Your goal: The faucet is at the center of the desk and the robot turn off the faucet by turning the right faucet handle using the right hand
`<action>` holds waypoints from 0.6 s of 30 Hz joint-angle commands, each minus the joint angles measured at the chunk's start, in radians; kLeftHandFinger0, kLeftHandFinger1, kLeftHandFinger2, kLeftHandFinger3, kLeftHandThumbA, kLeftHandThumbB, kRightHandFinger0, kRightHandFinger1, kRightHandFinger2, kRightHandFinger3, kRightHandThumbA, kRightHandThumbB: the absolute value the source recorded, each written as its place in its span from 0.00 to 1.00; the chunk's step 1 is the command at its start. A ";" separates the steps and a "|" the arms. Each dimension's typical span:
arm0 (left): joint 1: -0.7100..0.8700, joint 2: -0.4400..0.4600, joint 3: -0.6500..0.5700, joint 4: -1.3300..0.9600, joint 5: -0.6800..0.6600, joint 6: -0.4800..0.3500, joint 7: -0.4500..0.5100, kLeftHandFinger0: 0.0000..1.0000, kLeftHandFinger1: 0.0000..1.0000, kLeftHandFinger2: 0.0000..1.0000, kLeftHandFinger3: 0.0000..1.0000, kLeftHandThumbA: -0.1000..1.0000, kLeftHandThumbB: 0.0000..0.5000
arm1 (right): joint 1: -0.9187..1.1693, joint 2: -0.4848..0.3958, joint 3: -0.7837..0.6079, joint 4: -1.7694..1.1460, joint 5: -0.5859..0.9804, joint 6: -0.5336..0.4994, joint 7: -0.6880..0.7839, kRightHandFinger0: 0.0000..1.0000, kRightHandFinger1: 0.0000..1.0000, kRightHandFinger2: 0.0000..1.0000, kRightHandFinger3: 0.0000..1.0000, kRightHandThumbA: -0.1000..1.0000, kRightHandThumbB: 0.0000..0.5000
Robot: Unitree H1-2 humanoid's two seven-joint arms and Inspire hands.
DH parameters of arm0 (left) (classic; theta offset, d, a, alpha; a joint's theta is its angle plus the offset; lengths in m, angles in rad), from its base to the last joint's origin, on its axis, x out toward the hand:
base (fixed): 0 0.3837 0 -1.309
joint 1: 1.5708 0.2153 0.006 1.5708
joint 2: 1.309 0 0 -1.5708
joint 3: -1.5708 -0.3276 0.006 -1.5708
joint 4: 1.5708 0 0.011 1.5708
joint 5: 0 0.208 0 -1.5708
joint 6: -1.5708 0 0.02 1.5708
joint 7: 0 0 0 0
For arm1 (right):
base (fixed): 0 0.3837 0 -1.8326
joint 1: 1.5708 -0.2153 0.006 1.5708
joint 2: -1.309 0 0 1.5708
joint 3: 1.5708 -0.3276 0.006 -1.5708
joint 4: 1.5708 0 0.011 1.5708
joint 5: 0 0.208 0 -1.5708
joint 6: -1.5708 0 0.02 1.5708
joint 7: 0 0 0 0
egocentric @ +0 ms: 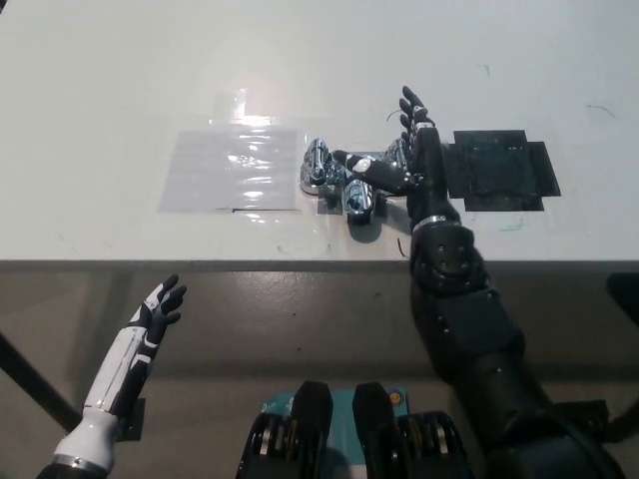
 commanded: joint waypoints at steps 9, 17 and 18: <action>-0.020 0.021 -0.003 -0.014 0.001 -0.045 -0.018 1.00 1.00 1.00 1.00 1.00 0.80 | -0.143 0.107 -0.040 0.124 -0.038 -0.181 -0.347 1.00 1.00 1.00 1.00 1.00 0.36; -0.019 0.020 -0.001 -0.012 -0.004 -0.044 -0.018 1.00 1.00 1.00 1.00 1.00 0.81 | -0.117 0.050 -0.016 0.062 -0.056 -0.259 -0.348 1.00 1.00 1.00 1.00 1.00 0.45; -0.021 0.019 0.001 -0.009 -0.005 -0.046 -0.016 1.00 1.00 1.00 1.00 1.00 0.81 | -0.102 0.036 -0.014 0.015 -0.056 -0.277 -0.332 1.00 1.00 1.00 1.00 1.00 0.48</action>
